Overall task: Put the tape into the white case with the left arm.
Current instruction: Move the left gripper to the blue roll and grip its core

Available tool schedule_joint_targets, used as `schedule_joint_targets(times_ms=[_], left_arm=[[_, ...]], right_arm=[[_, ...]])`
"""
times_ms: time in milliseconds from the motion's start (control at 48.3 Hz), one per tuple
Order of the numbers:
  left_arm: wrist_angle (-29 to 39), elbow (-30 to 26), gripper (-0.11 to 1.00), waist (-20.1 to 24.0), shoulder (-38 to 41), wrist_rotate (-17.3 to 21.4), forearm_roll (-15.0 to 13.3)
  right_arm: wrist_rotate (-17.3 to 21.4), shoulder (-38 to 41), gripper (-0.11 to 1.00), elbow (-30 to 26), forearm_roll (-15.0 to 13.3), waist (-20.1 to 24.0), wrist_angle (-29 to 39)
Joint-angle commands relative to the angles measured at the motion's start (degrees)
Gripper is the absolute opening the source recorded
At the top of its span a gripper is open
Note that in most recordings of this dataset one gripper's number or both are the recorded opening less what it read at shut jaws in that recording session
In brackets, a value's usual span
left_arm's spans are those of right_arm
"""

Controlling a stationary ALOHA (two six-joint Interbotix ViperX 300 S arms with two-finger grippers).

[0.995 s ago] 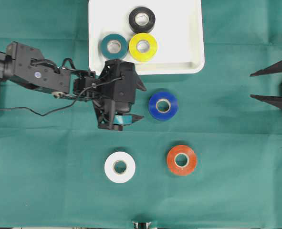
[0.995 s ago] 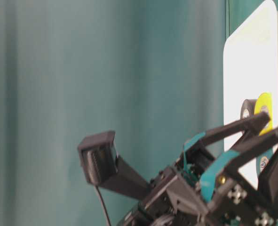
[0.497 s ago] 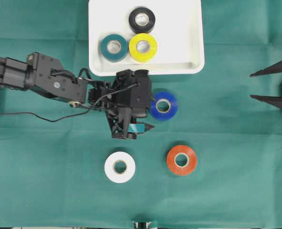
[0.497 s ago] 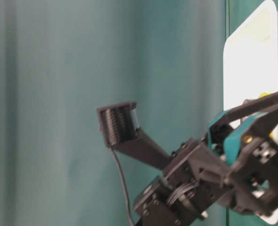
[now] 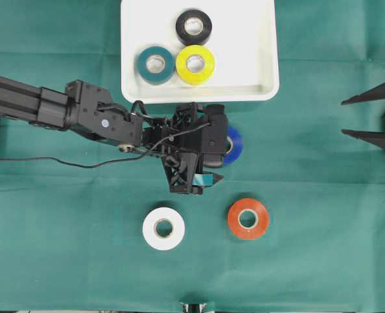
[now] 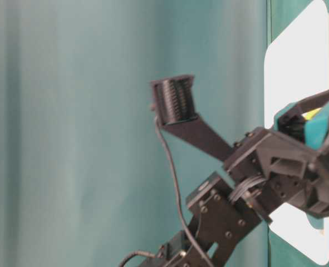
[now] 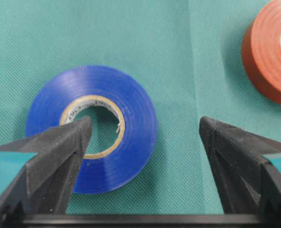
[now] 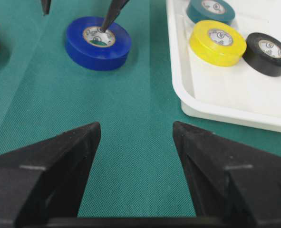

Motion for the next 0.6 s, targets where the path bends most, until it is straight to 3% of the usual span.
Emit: schedule_joint_targets(times_ms=[0, 269, 394, 477, 580], left_arm=[[0.9, -2.1, 0.95, 0.2, -0.3, 0.0, -0.1], [2.5, -3.4, 0.94, 0.8, 1.5, 0.0, -0.1], [2.8, -3.5, 0.89, 1.1, 1.4, 0.0, 0.0], [2.8, -3.5, 0.76, 1.0, 1.2, 0.2, 0.0], [3.0, -3.5, 0.49, 1.1, 1.1, 0.3, 0.0]], right_arm=[[0.1, 0.4, 0.99, -0.6, 0.0, -0.1, -0.4], [0.1, 0.3, 0.99, -0.7, 0.0, 0.0, -0.4], [0.1, 0.4, 0.99, -0.6, 0.0, 0.0, -0.4], [0.1, 0.4, 0.99, -0.6, 0.0, 0.0, -0.4], [0.1, 0.4, 0.99, -0.6, 0.0, 0.0, -0.4]])
